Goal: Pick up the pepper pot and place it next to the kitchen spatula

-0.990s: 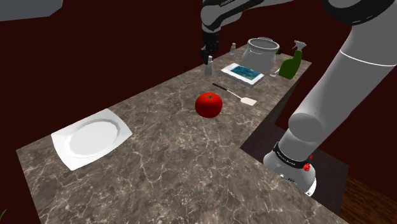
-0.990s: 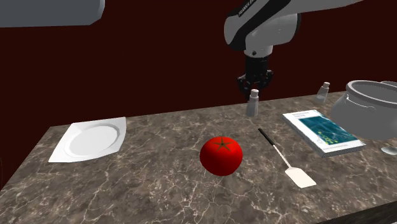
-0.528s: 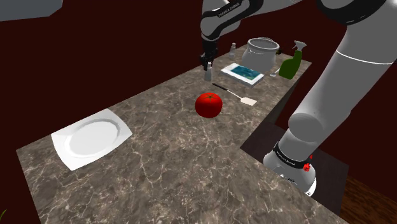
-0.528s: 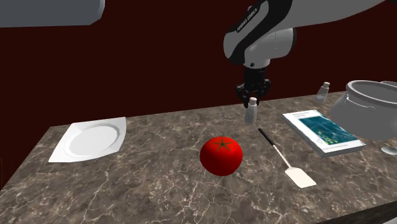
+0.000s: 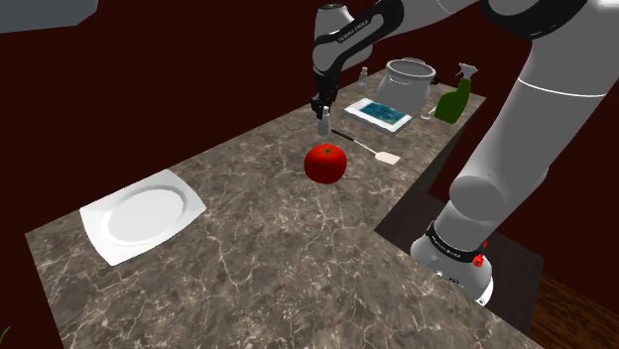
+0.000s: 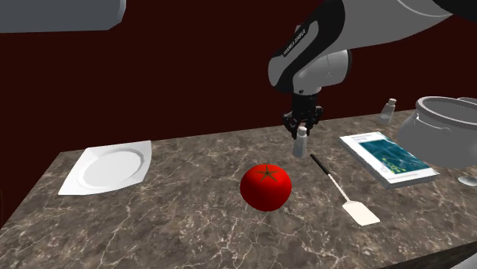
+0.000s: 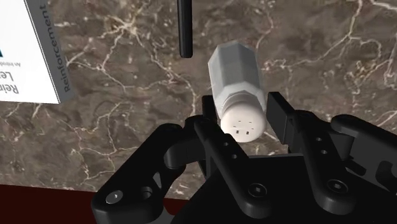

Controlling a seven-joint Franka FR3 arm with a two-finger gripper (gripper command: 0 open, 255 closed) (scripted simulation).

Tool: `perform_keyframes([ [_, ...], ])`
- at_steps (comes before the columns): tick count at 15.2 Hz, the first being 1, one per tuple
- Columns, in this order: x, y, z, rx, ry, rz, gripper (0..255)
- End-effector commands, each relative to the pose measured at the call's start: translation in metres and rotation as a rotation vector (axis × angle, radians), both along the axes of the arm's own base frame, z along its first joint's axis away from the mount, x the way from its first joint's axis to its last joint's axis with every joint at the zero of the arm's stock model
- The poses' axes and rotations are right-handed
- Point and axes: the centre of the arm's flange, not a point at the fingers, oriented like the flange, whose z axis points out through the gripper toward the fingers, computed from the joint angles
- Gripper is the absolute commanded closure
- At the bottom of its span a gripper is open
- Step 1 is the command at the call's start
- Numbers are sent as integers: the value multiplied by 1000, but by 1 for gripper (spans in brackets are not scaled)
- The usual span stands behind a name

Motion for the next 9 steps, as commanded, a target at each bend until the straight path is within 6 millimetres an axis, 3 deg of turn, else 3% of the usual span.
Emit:
perform_keyframes([
  [1,0,0,-1,0,-1,0,255],
  [6,0,0,-1,0,-1,0,255],
  [7,0,0,-1,0,-1,0,0],
  [9,0,0,-1,0,-1,0,0],
])
